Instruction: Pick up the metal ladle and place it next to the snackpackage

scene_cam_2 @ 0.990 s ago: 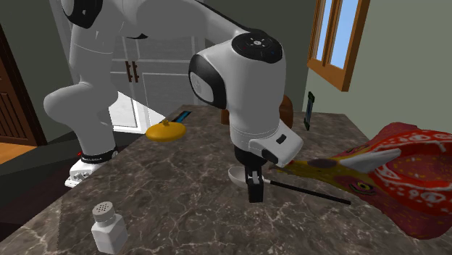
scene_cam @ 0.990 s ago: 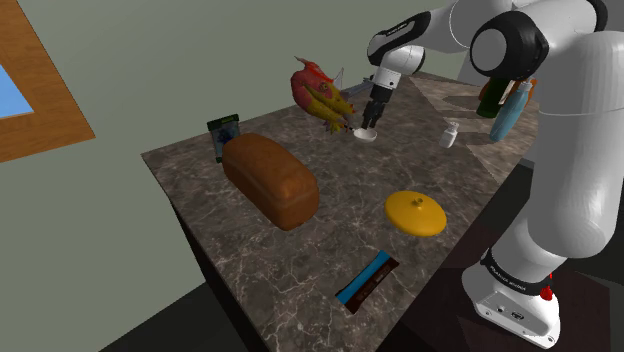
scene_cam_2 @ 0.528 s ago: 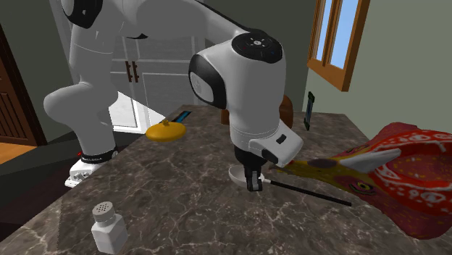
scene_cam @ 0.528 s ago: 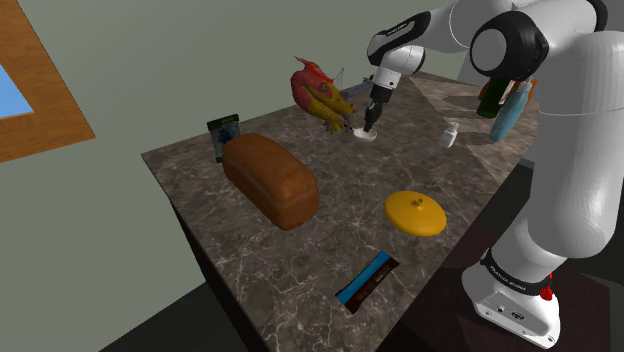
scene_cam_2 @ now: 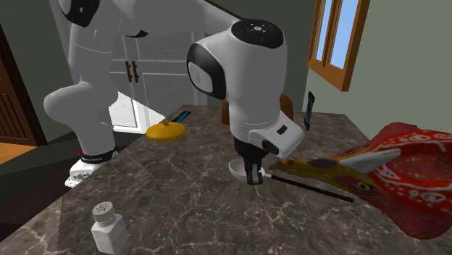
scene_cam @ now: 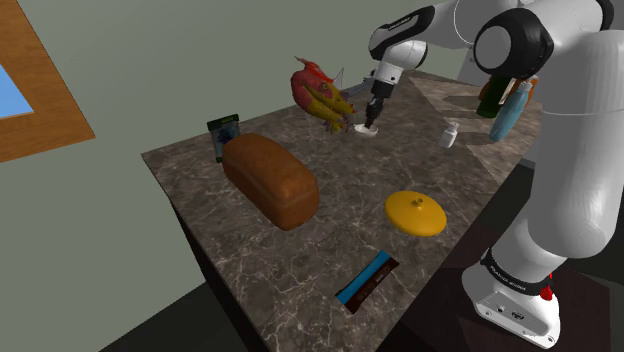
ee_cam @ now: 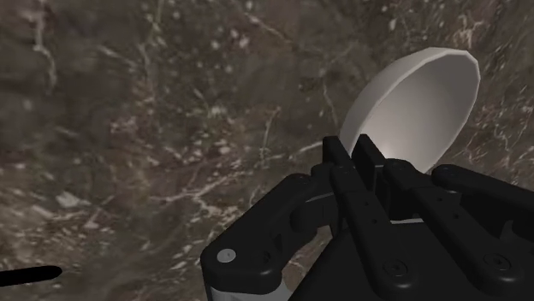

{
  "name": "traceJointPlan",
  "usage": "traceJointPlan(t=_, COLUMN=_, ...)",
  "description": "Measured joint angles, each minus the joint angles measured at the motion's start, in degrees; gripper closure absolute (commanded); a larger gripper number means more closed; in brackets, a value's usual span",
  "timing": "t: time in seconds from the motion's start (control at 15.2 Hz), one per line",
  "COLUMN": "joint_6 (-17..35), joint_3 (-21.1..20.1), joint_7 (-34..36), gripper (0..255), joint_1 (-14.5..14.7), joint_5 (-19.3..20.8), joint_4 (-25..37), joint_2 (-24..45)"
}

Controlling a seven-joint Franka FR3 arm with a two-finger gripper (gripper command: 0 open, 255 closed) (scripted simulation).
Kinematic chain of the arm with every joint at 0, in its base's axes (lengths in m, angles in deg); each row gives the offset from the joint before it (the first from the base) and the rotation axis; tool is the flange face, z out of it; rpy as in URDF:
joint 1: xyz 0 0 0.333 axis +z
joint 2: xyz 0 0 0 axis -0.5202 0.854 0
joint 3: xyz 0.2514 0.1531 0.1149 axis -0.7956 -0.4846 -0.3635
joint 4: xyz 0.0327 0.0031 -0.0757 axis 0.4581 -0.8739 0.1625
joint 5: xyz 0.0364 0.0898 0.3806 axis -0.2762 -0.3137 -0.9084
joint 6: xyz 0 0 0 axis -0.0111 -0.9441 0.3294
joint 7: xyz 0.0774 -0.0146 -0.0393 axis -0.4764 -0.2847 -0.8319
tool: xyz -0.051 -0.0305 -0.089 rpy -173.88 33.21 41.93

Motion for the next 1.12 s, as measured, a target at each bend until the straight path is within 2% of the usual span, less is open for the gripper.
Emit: traceJointPlan(t=1.12, joint_6=-10.1, joint_3=1.0, joint_7=4.4, gripper=255, joint_1=-0.2, joint_5=2.6, joint_4=8.0, joint_2=-3.4)
